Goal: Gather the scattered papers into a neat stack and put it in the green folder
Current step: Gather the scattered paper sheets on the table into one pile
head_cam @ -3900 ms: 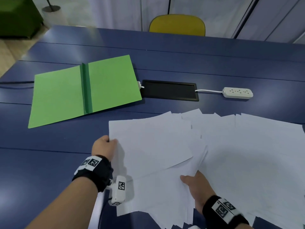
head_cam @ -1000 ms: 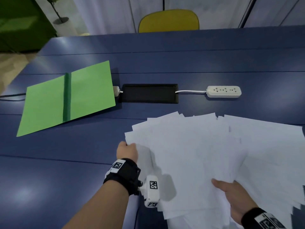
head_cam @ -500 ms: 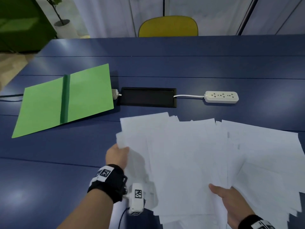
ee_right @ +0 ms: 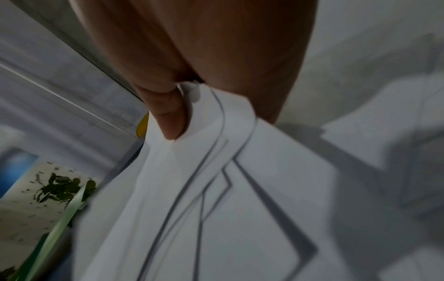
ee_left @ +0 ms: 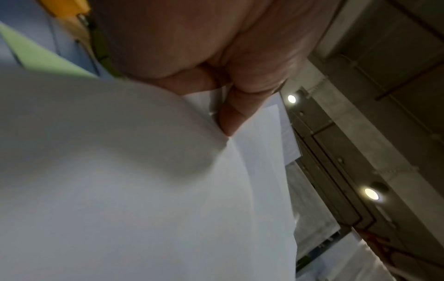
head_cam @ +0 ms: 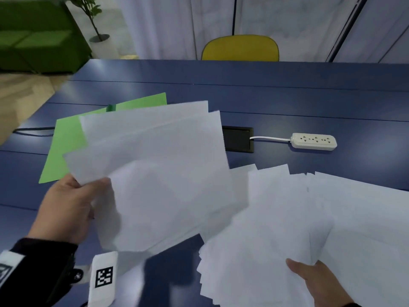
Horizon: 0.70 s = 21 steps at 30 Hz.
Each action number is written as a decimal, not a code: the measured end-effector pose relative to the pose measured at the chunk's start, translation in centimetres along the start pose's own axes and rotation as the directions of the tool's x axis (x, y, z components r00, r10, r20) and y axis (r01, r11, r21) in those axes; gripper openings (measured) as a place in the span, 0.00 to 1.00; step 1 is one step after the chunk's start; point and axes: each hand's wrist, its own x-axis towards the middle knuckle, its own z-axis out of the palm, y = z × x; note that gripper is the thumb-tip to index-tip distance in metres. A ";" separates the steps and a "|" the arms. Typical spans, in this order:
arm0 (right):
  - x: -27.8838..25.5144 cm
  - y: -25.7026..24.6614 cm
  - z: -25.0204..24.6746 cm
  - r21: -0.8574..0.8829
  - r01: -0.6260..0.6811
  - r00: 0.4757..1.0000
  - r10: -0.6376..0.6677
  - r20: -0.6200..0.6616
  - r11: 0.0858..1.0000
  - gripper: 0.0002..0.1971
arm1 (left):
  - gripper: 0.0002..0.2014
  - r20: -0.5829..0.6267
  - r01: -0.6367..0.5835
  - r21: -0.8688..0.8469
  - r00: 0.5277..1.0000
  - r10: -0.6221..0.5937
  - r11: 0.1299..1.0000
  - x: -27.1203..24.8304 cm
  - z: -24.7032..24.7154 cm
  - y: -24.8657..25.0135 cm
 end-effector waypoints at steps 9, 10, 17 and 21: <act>-1.8 -0.1 3.6 0.027 -0.001 0.986 -0.004 0.168 1.000 0.21 | 0.11 0.284 0.366 -0.042 0.897 -0.340 0.930 -2.2 5.4 -7.6; -2.1 -0.1 3.8 0.032 0.002 0.986 -0.007 0.168 0.999 0.21 | 0.10 0.298 0.386 0.017 0.879 -0.374 0.922 -3.0 6.8 -8.6; -2.4 0.6 3.6 -0.096 -0.090 0.985 0.103 0.136 0.991 0.09 | 0.05 0.172 0.134 0.574 0.945 -0.279 0.808 -3.6 12.4 -13.9; -2.9 0.6 3.6 -0.049 -0.130 0.974 0.137 0.178 0.990 0.10 | 0.08 0.025 0.185 0.541 0.972 -0.235 0.820 -3.2 12.5 -14.0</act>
